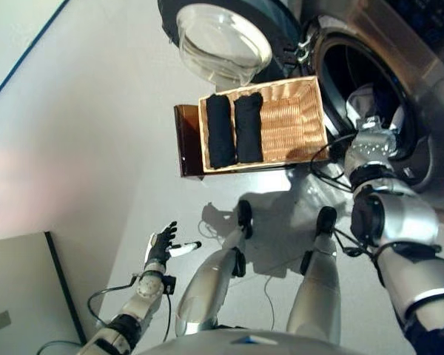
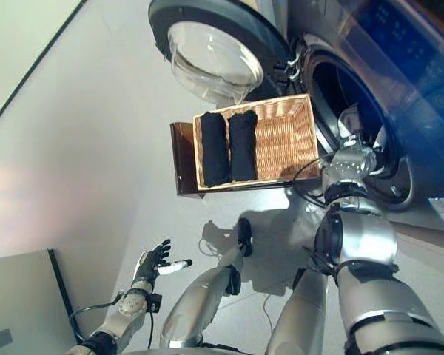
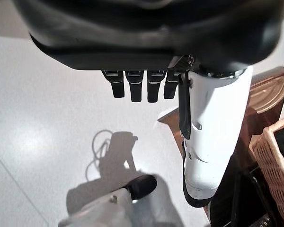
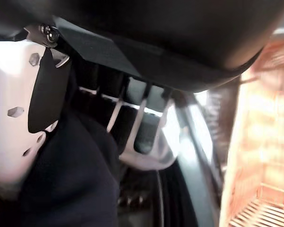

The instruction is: Pick up the clothes and place them into the washing machine

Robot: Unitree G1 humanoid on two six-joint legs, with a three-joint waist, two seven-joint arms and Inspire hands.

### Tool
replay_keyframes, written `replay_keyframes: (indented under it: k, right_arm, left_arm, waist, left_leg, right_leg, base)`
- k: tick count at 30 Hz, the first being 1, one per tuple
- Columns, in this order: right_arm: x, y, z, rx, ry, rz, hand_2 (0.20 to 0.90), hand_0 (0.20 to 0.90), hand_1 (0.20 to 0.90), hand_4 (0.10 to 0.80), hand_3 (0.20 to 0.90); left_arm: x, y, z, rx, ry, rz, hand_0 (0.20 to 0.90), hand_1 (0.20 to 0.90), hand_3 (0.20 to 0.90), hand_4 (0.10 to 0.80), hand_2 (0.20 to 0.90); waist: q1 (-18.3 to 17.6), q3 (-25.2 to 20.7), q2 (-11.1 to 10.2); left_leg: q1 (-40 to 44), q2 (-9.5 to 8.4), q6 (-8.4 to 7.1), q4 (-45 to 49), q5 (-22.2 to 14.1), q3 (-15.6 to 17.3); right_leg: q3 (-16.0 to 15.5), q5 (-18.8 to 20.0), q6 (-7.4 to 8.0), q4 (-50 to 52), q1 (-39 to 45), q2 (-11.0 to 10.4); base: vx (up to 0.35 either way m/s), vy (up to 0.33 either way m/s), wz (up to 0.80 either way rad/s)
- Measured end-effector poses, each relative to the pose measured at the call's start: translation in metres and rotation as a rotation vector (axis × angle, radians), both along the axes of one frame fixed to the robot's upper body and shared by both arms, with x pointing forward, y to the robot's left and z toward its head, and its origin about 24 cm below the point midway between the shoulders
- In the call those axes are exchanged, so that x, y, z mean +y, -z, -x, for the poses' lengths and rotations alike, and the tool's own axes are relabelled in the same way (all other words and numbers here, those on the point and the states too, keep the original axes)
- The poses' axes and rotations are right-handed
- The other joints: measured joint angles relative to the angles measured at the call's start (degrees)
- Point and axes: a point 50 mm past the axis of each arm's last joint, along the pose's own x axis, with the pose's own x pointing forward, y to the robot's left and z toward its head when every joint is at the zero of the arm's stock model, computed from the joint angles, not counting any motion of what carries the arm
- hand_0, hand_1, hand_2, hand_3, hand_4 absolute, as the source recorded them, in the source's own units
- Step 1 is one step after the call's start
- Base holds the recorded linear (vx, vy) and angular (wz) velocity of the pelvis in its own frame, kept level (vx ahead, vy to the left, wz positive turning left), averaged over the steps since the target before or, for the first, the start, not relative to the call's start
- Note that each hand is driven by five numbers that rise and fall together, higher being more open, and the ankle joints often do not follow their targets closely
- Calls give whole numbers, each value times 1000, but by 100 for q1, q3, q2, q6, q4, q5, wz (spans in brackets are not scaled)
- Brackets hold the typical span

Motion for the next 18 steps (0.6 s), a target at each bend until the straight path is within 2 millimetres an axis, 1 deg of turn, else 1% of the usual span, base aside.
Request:
replay_keyframes:
  k: [1,2,5,8,9,12,16,17,18]
  right_arm:
    - [-6,-8,2,-20,10,34,900,900,900,800,900]
    - [-7,-12,3,-23,12,57,900,900,900,800,900]
    - [-3,-8,0,-10,-10,74,900,900,900,800,900]
    - [-2,-6,0,-6,-20,66,900,900,900,800,900]
    - [0,-5,-1,-6,-32,66,900,900,900,800,900]
    - [7,-2,-5,-12,-63,66,900,900,900,800,900]
    - [20,10,-9,-9,-108,66,900,900,900,800,900]
    - [23,14,-9,-5,-114,64,900,900,900,800,900]
    - [29,23,-10,6,-133,57,900,900,900,800,900]
  left_arm:
    - [0,0,0,-1,0,1,900,900,900,800,900]
    - [0,0,0,3,-1,0,900,900,900,800,900]
    - [1,1,0,2,-12,7,900,900,900,800,900]
    - [0,-1,-2,-7,-10,9,900,900,900,800,900]
    - [0,-1,-2,-8,-11,10,900,900,900,800,900]
    - [0,-2,-2,-11,-14,12,900,900,900,800,900]
    - [0,-1,-2,-9,-16,12,900,900,900,800,900]
    - [0,-1,-2,-8,-18,12,900,900,900,800,900]
    - [0,0,-1,-5,-19,12,900,900,900,800,900]
  waist:
    - [26,5,7]
    - [16,7,11]
    - [-7,7,12]
    - [-55,7,11]
    - [-71,7,11]
    - [-134,9,8]
    - [-167,8,4]
    - [-184,7,-3]
    - [-214,9,-37]
  left_leg:
    - [-10,-4,19,-3,13,4]
    - [-4,-3,24,-3,16,4]
    - [46,5,107,0,57,7]
    - [60,1,123,1,64,-8]
    - [69,0,124,3,64,-8]
    - [125,-6,128,4,64,0]
    - [148,16,134,37,59,-6]
    - [150,15,135,44,49,-10]
    - [155,8,123,55,39,-12]
  right_leg:
    - [22,-37,-14,71,-51,1]
    - [23,-59,-19,97,-54,1]
    - [37,-144,-40,210,-58,7]
    - [43,-160,-44,263,-52,4]
    - [45,-176,-21,266,-45,4]
    - [64,-208,-18,318,-22,1]
    - [63,-238,-34,381,-17,20]
    - [64,-242,-40,404,-16,17]
    - [64,-246,-46,429,-15,10]
  base:
    - [41,24,3]
    - [39,21,-2]
    - [18,16,2]
    - [6,17,4]
    - [-3,32,-1]
    - [0,0,0]
    - [0,0,0]
    - [0,0,0]
    - [0,0,0]
